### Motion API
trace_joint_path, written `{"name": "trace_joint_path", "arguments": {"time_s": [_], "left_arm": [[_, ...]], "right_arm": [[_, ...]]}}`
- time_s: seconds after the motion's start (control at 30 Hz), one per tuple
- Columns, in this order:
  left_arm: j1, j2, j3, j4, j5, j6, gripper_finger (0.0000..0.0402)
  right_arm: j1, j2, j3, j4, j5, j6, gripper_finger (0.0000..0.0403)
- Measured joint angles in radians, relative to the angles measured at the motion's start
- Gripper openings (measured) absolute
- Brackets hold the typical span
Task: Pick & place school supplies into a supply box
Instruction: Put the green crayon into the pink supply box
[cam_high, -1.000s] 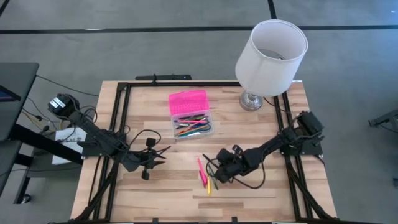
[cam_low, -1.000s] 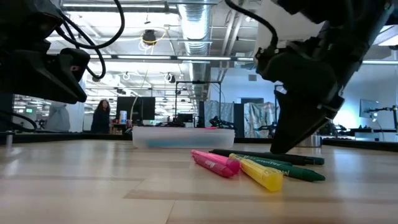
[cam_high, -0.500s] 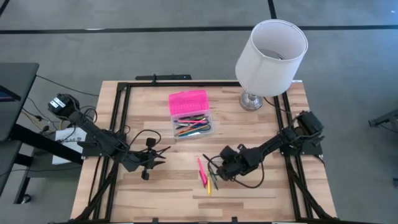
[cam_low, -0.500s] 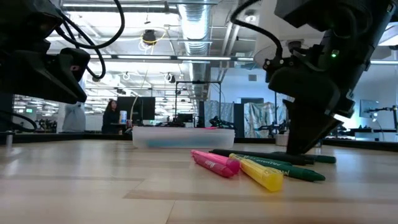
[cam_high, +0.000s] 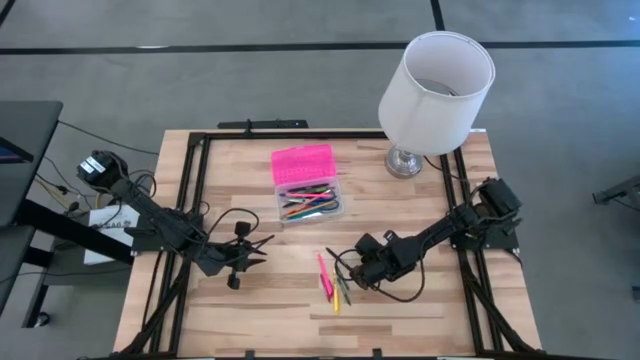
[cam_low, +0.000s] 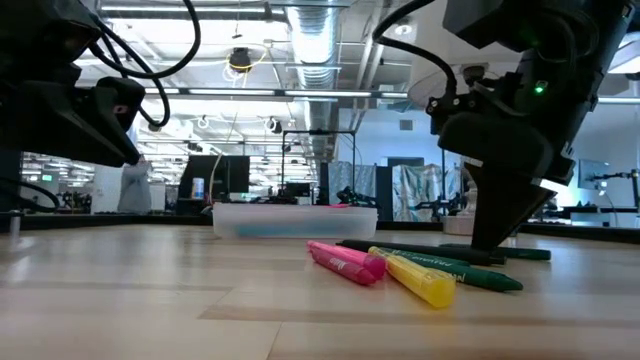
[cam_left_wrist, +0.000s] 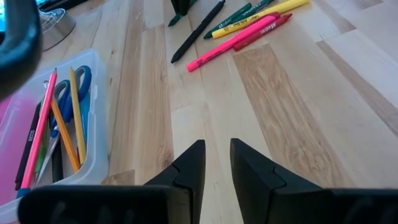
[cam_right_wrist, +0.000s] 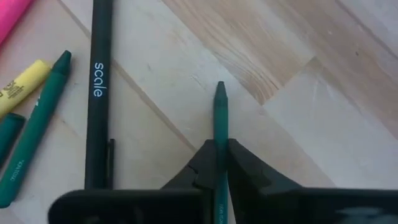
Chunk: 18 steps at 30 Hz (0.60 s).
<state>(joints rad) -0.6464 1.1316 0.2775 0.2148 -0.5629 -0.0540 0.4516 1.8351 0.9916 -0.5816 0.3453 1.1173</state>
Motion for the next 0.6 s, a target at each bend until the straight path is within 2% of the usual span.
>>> {"name": "trace_joint_path", "arguments": {"time_s": [0.6], "left_arm": [[0.000, 0.000, 0.000, 0.000, 0.007, -0.020, 0.0071]], "right_arm": [[0.006, 0.001, -0.002, 0.014, 0.000, -0.077, 0.0004]]}}
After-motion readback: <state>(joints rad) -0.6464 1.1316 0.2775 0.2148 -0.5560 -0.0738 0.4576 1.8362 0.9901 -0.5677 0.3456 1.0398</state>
